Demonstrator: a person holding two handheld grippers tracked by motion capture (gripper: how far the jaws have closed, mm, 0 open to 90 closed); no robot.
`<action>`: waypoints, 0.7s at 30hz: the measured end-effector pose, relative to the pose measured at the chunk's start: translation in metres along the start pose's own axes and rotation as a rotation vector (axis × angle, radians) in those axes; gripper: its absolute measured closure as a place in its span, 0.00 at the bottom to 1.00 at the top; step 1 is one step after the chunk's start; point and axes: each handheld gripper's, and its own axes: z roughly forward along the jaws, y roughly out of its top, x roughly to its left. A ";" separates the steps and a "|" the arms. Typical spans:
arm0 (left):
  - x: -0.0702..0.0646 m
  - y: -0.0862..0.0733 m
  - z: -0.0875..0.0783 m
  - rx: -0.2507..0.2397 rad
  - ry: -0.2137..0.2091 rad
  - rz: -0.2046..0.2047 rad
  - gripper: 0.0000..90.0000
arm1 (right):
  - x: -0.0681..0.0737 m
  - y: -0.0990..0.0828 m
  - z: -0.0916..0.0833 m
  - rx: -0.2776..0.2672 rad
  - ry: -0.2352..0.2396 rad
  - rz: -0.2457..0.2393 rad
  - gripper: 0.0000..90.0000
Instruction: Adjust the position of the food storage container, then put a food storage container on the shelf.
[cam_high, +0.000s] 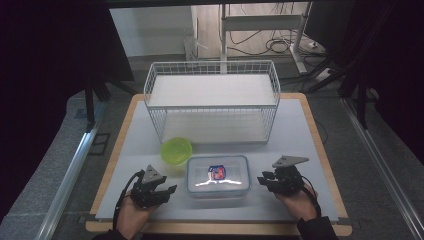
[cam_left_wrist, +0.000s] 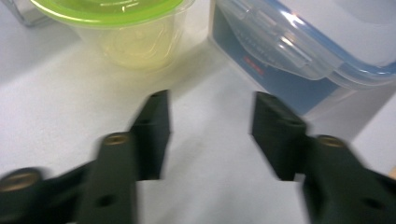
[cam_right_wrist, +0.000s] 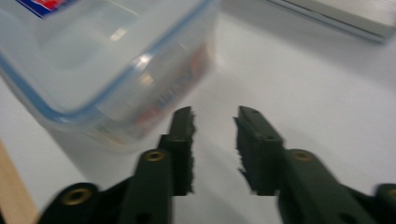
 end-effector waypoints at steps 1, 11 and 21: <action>0.000 -0.001 0.000 -0.004 -0.006 0.008 0.42 | -0.001 -0.002 -0.001 -0.001 -0.018 -0.001 0.66; -0.001 -0.011 0.009 0.015 -0.031 0.029 0.21 | 0.000 -0.014 -0.009 -0.063 -0.041 0.002 0.29; 0.002 -0.013 0.012 0.009 -0.032 0.019 0.17 | -0.002 -0.014 -0.011 -0.075 -0.031 0.033 0.26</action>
